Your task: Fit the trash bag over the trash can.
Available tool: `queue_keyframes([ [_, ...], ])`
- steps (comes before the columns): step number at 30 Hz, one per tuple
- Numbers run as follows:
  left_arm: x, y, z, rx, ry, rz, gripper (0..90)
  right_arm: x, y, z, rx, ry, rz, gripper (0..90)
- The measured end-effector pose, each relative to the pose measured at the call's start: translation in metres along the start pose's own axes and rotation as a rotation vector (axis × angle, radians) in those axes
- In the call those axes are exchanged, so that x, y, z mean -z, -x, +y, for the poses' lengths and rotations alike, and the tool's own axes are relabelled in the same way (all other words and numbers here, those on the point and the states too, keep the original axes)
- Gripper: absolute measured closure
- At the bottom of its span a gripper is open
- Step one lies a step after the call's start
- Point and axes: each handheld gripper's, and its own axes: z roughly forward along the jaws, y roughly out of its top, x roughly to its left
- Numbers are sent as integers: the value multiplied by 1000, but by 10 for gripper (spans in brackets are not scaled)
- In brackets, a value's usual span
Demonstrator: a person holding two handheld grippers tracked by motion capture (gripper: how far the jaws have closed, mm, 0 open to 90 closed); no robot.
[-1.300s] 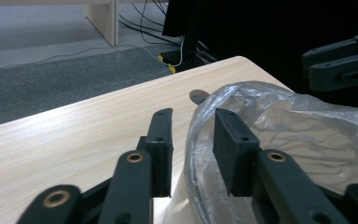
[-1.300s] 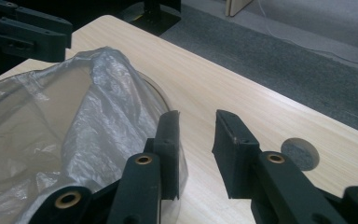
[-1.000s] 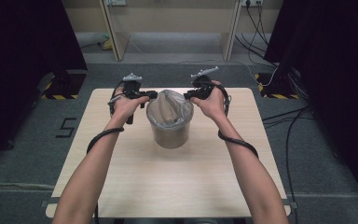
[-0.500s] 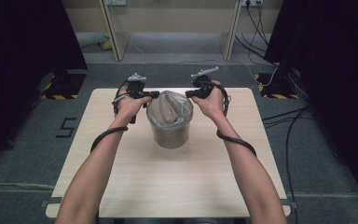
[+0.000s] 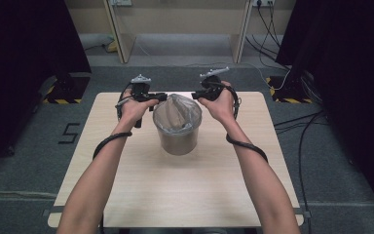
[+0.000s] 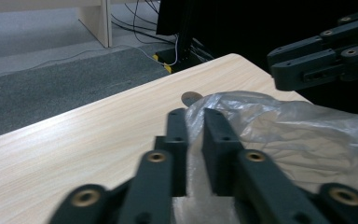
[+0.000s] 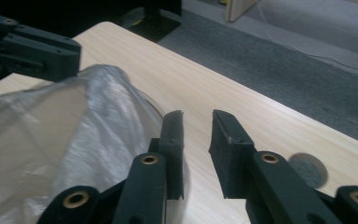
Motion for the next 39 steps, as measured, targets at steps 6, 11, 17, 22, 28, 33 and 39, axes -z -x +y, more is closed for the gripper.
queue_keyframes([
  [6,5,5,-1,-10,-17,-30,663,-7,-7,4,25,-21,35,649],
  [11,1,3,-3,-20,-66,-12,715,-15,-9,3,43,-41,32,754],
  [17,-4,2,-4,-44,-83,9,869,-19,-7,4,39,-52,36,900],
  [22,-7,2,-4,-42,-74,13,896,-20,-4,4,23,-40,26,900],
  [28,-9,2,-5,-35,-77,17,896,-23,1,1,7,-48,2,900],
  [33,-9,3,-5,-48,-73,18,891,-27,3,-1,5,-72,-7,900],
  [39,-8,3,-4,-64,-72,21,873,-22,1,5,8,-46,-41,731],
])
